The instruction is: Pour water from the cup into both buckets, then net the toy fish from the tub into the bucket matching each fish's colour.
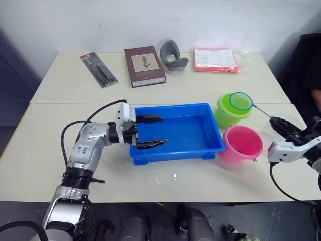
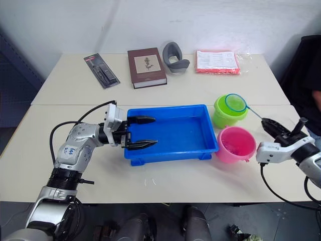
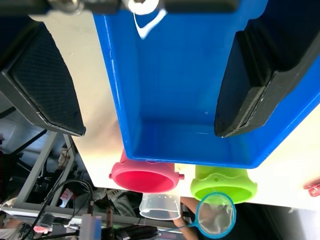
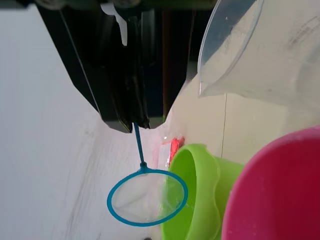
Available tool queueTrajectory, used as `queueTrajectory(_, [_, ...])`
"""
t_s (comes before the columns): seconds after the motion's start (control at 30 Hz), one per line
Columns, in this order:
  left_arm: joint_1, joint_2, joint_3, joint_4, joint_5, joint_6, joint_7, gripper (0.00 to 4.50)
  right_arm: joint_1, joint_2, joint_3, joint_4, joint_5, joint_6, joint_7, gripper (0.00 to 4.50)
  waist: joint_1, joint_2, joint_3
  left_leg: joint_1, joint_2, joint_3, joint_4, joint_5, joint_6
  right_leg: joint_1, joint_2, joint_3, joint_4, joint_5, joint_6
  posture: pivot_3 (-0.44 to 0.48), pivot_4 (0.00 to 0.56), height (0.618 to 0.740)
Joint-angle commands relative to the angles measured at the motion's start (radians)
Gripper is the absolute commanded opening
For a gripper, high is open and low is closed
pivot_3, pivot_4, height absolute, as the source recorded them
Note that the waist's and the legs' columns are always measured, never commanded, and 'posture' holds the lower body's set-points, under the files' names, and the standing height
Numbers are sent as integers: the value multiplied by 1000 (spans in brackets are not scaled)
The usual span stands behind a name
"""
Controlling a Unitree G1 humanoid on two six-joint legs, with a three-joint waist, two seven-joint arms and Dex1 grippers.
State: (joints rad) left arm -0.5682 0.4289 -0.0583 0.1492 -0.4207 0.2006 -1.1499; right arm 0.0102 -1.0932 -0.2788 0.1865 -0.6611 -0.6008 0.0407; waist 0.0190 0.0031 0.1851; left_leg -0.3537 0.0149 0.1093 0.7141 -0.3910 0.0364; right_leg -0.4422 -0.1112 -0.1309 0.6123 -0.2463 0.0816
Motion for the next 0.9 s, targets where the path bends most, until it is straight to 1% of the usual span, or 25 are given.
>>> queueTrajectory(0.03, [6,5,6,-39,-6,-8,-3,4441,-8,-23,-20,-4,16,3,-15,0,1,0,0,0,0,0,0,0,0,0,0,0,0,0,0,0,150,740])
queueTrajectory(0.13, [5,8,12,-40,-6,-9,0,4441,-7,-12,-41,-7,40,20,-16,0,1,0,0,0,0,0,0,0,0,0,0,1,0,0,0,0,150,740])
queueTrajectory(0.2, [1,17,21,-35,-10,-8,-3,4441,-10,7,-77,-43,144,33,26,0,1,0,0,0,0,0,0,0,0,0,0,1,0,0,0,0,150,740])
queueTrajectory(0.27, [-2,40,37,-24,-17,-13,-21,4441,-8,30,-82,-114,360,59,146,0,0,0,0,0,0,-1,0,0,0,0,0,1,0,0,0,0,150,740])
queueTrajectory(0.37, [-4,79,72,-14,-48,-17,-69,4441,19,60,-49,-260,740,167,382,0,-3,0,0,0,1,-1,0,0,0,1,1,0,-1,0,0,0,150,740])
queueTrajectory(0.43, [-6,109,100,-6,-75,-18,-112,4441,45,75,-38,-400,979,309,501,0,-4,0,0,1,1,-1,0,0,0,1,1,-1,-1,0,0,0,150,740])
queueTrajectory(0.5, [-12,156,120,7,-86,-19,-164,4441,63,80,-33,-512,1122,445,563,0,-2,0,0,1,2,-3,1,0,0,2,1,-2,-1,0,0,0,150,740])
queueTrajectory(0.6, [-18,245,140,56,-78,-31,-248,4441,68,89,-6,-611,1194,560,617,0,0,0,0,1,1,-4,2,0,0,3,1,-2,-1,0,0,0,150,740])
queueTrajectory(0.67, [13,282,151,29,-99,-41,-300,4441,85,80,27,-683,1248,629,679,0,5,0,0,1,1,-4,2,0,1,3,0,-2,-1,0,0,0,150,740])
queueTrajectory(0.73, [112,330,153,-66,-117,-70,-385,4441,108,78,77,-771,1355,720,746,0,5,0,0,0,1,-5,2,-1,1,3,0,-3,-2,0,0,0,150,740])
queueTrajectory(0.8, [201,382,163,-123,-117,-88,-437,4441,121,91,143,-819,1413,789,798,0,4,0,0,0,1,-5,1,-2,2,3,-1,-2,-3,0,-1,0,150,740])
queueTrajectory(0.87, [282,419,196,-151,-119,-87,-422,4441,113,112,281,-795,1308,787,864,0,4,-1,1,0,1,-5,2,-2,2,4,-1,-3,-3,0,-1,0,150,740])
queueTrajectory(0.9, [309,429,205,-161,-123,-87,-410,4441,106,122,325,-782,1270,786,882,0,3,-3,0,0,1,-6,3,-2,2,5,-1,-3,-3,0,-1,0,150,740])
